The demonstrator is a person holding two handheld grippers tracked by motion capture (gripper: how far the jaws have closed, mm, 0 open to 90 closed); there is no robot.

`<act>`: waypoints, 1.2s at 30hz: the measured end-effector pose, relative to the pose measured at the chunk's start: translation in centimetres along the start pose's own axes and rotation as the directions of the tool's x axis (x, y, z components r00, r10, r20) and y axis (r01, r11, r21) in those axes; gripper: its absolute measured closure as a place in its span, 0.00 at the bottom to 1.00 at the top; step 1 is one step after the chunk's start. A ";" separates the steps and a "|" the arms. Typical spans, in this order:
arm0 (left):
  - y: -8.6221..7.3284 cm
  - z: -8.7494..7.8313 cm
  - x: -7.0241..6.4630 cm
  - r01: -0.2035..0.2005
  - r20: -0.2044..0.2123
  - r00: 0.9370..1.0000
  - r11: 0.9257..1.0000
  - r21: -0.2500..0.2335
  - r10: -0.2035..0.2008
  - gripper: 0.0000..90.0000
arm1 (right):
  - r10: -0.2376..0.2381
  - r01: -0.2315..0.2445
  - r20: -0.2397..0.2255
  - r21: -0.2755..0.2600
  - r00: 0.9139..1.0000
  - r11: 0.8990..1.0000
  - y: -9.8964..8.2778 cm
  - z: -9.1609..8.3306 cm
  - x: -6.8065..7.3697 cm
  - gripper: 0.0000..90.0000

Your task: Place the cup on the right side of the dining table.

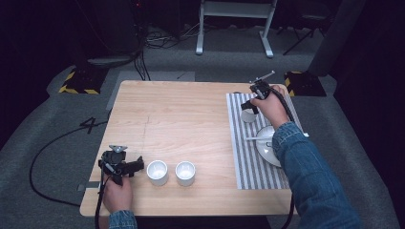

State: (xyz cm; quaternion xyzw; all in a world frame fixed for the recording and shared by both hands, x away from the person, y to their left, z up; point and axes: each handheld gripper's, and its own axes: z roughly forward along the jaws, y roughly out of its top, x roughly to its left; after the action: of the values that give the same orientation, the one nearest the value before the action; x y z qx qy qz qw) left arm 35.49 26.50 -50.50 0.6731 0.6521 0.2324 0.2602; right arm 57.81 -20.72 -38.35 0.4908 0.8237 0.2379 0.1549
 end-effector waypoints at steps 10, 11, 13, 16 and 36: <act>0.0 0.0 0.0 0.000 0.000 1.000 1.000 0.000 0.000 0.00 | -0.034 0.033 -0.018 -0.034 0.999 0.999 -0.4 -2.5 0.5 0.23; 0.0 0.0 0.0 0.001 0.000 1.000 1.000 -0.001 -0.001 0.00 | -0.041 0.041 -0.015 -0.035 0.999 0.999 -0.5 -2.8 0.6 0.23; 0.0 0.0 0.0 0.000 0.000 1.000 1.000 0.000 0.000 0.00 | -0.054 0.054 -0.015 -0.038 0.998 0.998 -0.7 -3.4 0.7 0.23; 0.0 0.0 0.0 0.000 0.000 1.000 1.000 0.000 0.000 0.00 | -0.069 0.068 -0.024 -0.053 0.997 0.996 -1.0 -4.4 1.0 0.23; 0.0 0.0 0.0 0.001 0.000 1.000 1.000 -0.001 -0.001 0.00 | -0.230 0.216 -0.119 -0.115 0.966 0.969 -5.2 -8.8 5.6 0.23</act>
State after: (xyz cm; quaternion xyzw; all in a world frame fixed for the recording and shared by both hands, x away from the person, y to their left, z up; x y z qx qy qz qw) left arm 35.50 26.49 -50.51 0.6726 0.6524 0.2326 0.2606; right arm 47.07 -20.01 -33.94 0.3697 0.8690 0.2921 0.1510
